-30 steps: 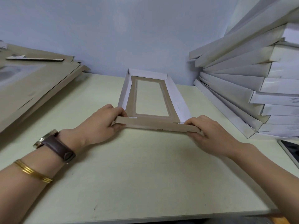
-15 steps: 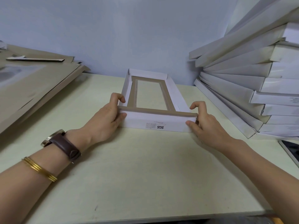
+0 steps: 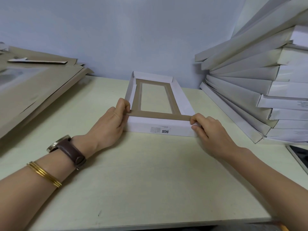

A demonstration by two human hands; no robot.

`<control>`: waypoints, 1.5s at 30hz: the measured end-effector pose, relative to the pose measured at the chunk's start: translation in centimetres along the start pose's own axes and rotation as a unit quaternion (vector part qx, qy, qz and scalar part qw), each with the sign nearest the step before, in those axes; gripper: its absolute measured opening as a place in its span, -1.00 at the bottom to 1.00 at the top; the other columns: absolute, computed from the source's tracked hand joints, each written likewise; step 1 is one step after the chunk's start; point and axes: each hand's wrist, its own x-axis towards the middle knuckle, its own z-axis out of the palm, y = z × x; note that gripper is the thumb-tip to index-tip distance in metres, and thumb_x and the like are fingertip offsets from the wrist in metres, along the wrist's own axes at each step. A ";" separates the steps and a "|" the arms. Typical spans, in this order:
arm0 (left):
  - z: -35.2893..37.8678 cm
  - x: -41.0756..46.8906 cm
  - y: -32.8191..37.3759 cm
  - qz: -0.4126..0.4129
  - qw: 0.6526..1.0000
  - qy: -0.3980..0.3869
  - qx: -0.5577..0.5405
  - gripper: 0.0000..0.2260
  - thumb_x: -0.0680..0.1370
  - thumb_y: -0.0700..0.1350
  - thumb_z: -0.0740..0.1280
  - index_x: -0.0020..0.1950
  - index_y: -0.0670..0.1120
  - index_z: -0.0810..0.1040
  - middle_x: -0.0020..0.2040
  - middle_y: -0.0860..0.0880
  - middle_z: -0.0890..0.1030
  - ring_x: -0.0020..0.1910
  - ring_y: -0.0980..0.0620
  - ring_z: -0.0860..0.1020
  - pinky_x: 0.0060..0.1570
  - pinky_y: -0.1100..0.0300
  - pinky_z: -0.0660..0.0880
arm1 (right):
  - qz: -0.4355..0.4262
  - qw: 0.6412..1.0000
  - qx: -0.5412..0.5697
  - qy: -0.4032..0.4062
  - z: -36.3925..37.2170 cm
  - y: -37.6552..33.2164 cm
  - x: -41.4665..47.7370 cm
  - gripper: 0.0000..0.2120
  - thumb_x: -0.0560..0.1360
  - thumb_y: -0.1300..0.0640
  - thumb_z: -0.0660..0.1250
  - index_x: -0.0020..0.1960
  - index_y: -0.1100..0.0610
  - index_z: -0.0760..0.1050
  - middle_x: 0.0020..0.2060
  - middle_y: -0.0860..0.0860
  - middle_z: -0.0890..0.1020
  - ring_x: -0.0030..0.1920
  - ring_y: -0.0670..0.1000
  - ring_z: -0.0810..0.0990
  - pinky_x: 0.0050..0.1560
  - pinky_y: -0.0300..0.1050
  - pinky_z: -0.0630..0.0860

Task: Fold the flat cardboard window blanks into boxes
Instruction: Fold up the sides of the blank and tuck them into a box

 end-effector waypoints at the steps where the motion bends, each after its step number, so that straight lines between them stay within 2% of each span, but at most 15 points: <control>1: 0.1 0.0 0.0 0.001 1.000 0.002 0.001 -0.75 0.65 -0.19 0.07 -0.05 0.16 0.10 -0.33 0.08 0.31 -0.31 0.08 0.29 -0.36 0.16 0.19 | 0.002 1.000 0.001 0.002 0.0 0.0 -0.1 -0.89 0.60 0.22 0.17 -0.01 0.03 0.39 -0.34 -0.14 0.42 -0.22 0.02 0.37 -0.22 -0.31 0.17; 6: 0.3 0.0 -0.4 -0.008 1.000 -0.001 0.011 -0.81 0.65 -0.16 0.10 0.04 0.14 0.17 -0.34 0.09 0.36 -0.23 0.09 0.30 -0.30 0.22 0.24 | 0.006 1.000 0.009 0.002 0.0 0.0 -0.4 -0.83 0.61 0.21 0.16 0.11 0.01 0.45 -0.31 -0.23 0.40 -0.17 0.05 0.38 -0.12 -0.12 0.20; 8: 0.3 -0.1 -0.6 -0.016 1.000 -0.017 0.013 -0.85 0.65 -0.12 0.08 0.06 0.17 0.23 -0.27 0.06 0.43 -0.17 0.07 0.31 -0.26 0.22 0.27 | 0.006 1.000 0.006 0.000 0.1 0.0 -0.5 -0.82 0.61 0.20 0.16 0.13 0.01 0.46 -0.31 -0.25 0.40 -0.15 0.06 0.38 -0.08 -0.09 0.21; 11: 0.3 -0.1 -0.5 -0.028 0.999 -0.035 0.005 -0.84 0.65 -0.08 0.05 0.01 0.20 0.30 -0.16 0.16 0.48 -0.11 0.14 0.32 -0.25 0.23 0.25 | 0.006 1.000 0.006 -0.009 0.1 0.0 -0.5 -0.81 0.60 0.18 0.19 0.16 0.00 0.46 -0.29 -0.27 0.41 -0.12 0.05 0.38 -0.05 -0.08 0.22; 15: 0.3 -0.3 -0.5 -0.032 0.998 -0.046 -0.002 -0.96 0.63 0.01 0.14 0.01 0.18 0.34 -0.13 0.20 0.50 -0.08 0.10 0.30 -0.23 0.25 0.27 | 0.020 0.999 0.027 -0.026 0.2 0.0 -0.5 -0.81 0.60 0.16 0.20 0.18 -0.01 0.45 -0.21 -0.12 0.52 -0.06 0.06 0.36 -0.04 -0.06 0.26; 18: 0.1 -0.5 -0.2 -0.028 0.998 -0.057 -0.001 -0.87 0.57 0.03 0.29 0.02 0.17 0.34 -0.13 0.20 0.49 -0.04 0.07 0.30 -0.21 0.21 0.34 | 0.029 0.999 0.030 -0.029 0.5 -0.1 -0.5 -0.84 0.60 0.14 0.18 0.15 -0.02 0.44 -0.17 -0.03 0.55 -0.05 0.05 0.30 -0.03 -0.04 0.30; 20: 0.0 -0.6 0.0 -0.023 0.998 -0.062 0.014 -0.85 0.57 -0.01 0.30 0.03 0.16 0.33 -0.09 0.16 0.51 -0.03 -0.02 0.29 -0.14 0.16 0.38 | 0.035 0.999 0.024 -0.028 0.6 -0.2 -0.5 -0.85 0.61 0.14 0.17 0.15 -0.03 0.43 -0.20 -0.04 0.52 -0.06 0.04 0.26 -0.04 -0.03 0.30; 23: 0.3 -0.6 0.1 -0.020 0.997 -0.058 0.041 -0.89 0.60 -0.02 0.25 0.07 0.14 0.35 -0.03 0.10 0.51 -0.07 -0.02 0.24 -0.10 0.13 0.33 | 0.046 0.998 0.021 -0.024 0.9 -0.3 -0.5 -0.83 0.62 0.15 0.15 0.13 -0.06 0.43 -0.19 -0.04 0.47 -0.03 0.03 0.24 -0.08 -0.09 0.24; 26: 0.4 -0.8 0.4 -0.027 0.997 -0.034 0.067 -0.90 0.59 -0.04 0.27 0.10 0.09 0.47 0.09 0.01 0.38 0.02 0.03 0.19 0.02 0.13 0.33 | 0.064 0.998 0.014 0.001 1.1 -0.7 -0.5 -0.81 0.61 0.17 0.17 0.12 -0.03 0.49 0.04 0.01 0.35 0.08 -0.01 0.20 0.02 -0.14 0.23; 29: 0.5 -0.8 0.5 -0.013 0.992 0.007 0.128 -0.90 0.57 -0.09 0.33 0.04 -0.04 0.59 0.20 -0.11 0.34 0.10 -0.07 0.20 0.07 0.04 0.29 | 0.056 0.997 -0.048 0.010 1.2 -0.8 -0.5 -0.84 0.59 0.19 0.21 0.04 0.04 0.56 0.14 0.08 0.31 0.07 0.04 0.22 0.04 -0.07 0.21; 33: 0.5 -0.6 1.0 0.059 0.978 0.020 0.197 -0.91 0.57 -0.14 0.32 -0.03 -0.12 0.62 0.01 -0.04 0.48 -0.03 -0.04 0.17 -0.07 0.07 0.12 | 0.014 0.996 -0.083 0.016 1.1 -0.8 -0.4 -0.84 0.58 0.23 0.22 -0.05 0.08 0.56 -0.03 -0.01 0.43 -0.03 0.06 0.25 -0.08 -0.06 0.17; 36: 1.1 -0.2 2.1 0.119 0.966 -0.011 0.227 -0.88 0.59 -0.18 0.26 -0.01 -0.14 0.59 -0.10 -0.03 0.49 -0.08 -0.02 0.17 -0.11 0.11 0.10 | -0.005 0.991 -0.131 0.005 0.8 -1.2 -0.1 -0.84 0.52 0.34 0.25 -0.10 0.13 0.54 -0.18 -0.03 0.45 -0.07 0.06 0.25 -0.14 -0.09 0.08; 39: 2.2 1.2 3.9 0.128 0.964 -0.064 0.223 -0.82 0.60 -0.20 0.17 0.06 -0.10 0.57 -0.04 -0.04 0.50 -0.07 -0.03 0.23 -0.06 0.12 0.22 | -0.027 0.985 -0.173 -0.014 0.8 -2.3 0.4 -0.85 0.42 0.40 0.30 -0.13 0.18 0.52 -0.22 -0.01 0.48 -0.08 0.10 0.32 -0.15 -0.09 0.06; 42: 3.6 2.8 6.1 0.109 0.963 -0.128 0.209 -0.76 0.58 -0.24 0.13 0.11 -0.07 0.54 -0.02 -0.03 0.47 -0.04 -0.04 0.32 0.02 0.10 0.33 | -0.071 0.980 -0.180 -0.034 1.3 -4.5 1.1 -0.92 0.49 0.30 0.28 -0.10 0.17 0.52 -0.20 0.03 0.51 -0.06 0.15 0.40 -0.13 -0.04 0.20; 45: 4.4 3.6 7.4 0.093 0.962 -0.159 0.200 -0.76 0.59 -0.24 0.11 0.10 -0.11 0.54 -0.07 -0.07 0.45 -0.10 -0.03 0.31 -0.02 0.12 0.32 | -0.108 0.982 -0.152 -0.021 1.8 -6.3 2.2 -0.91 0.54 0.24 0.28 -0.14 0.18 0.51 -0.23 0.08 0.52 -0.08 0.17 0.44 -0.17 -0.03 0.20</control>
